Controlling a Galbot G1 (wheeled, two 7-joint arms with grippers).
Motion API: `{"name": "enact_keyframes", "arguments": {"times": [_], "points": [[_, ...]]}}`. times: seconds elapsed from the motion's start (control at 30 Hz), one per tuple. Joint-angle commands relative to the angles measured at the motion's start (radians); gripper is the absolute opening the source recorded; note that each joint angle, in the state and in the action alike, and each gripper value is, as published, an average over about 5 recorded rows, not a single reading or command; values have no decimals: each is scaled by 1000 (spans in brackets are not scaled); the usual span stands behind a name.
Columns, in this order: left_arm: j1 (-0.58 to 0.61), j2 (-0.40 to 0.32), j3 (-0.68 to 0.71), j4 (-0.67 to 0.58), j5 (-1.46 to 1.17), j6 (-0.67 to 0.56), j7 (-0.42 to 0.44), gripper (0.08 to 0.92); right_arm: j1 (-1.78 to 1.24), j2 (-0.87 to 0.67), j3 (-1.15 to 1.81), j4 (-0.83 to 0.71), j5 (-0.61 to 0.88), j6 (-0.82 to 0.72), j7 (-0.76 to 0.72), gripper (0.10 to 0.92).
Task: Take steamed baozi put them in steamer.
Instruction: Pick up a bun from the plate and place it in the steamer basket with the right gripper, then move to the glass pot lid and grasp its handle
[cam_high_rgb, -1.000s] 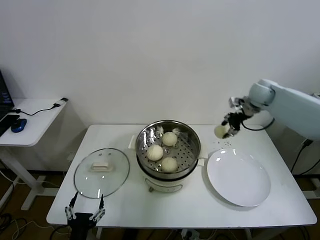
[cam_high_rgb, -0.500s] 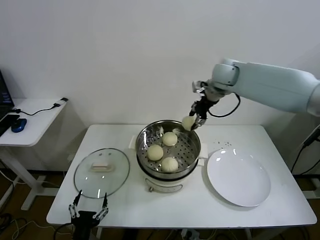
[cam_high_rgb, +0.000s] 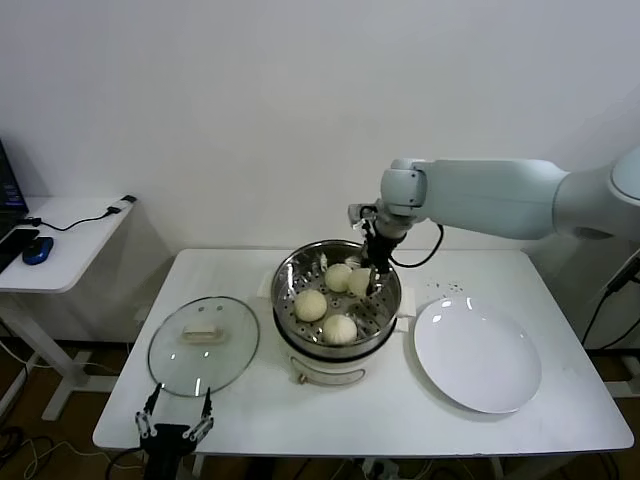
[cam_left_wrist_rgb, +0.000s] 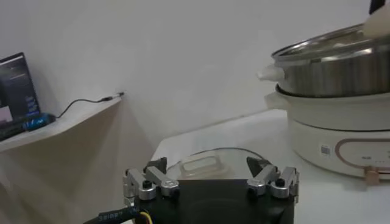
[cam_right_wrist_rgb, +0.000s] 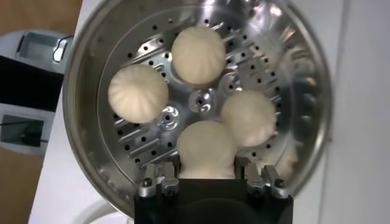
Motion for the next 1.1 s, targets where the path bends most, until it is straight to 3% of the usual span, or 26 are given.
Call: {"name": "enact_keyframes", "arguments": {"times": [0.03, 0.33, 0.67, 1.1], "points": [[-4, -1, 2, 13, -10, 1, 0, 823, -52, 41, -45, 6, 13, -11, 31, 579], [-15, -1, 2, 20, -9, 4, 1, 823, -70, 35, -36, -9, -2, -27, 45, 594], [-13, -3, 2, 13, -3, 6, 1, 823, -36, -24, 7, 14, 8, -22, 35, 808], [-12, -7, -4, 2, 7, 6, 1, 823, 78, -197, 123, 73, 34, 75, 15, 823]]}}
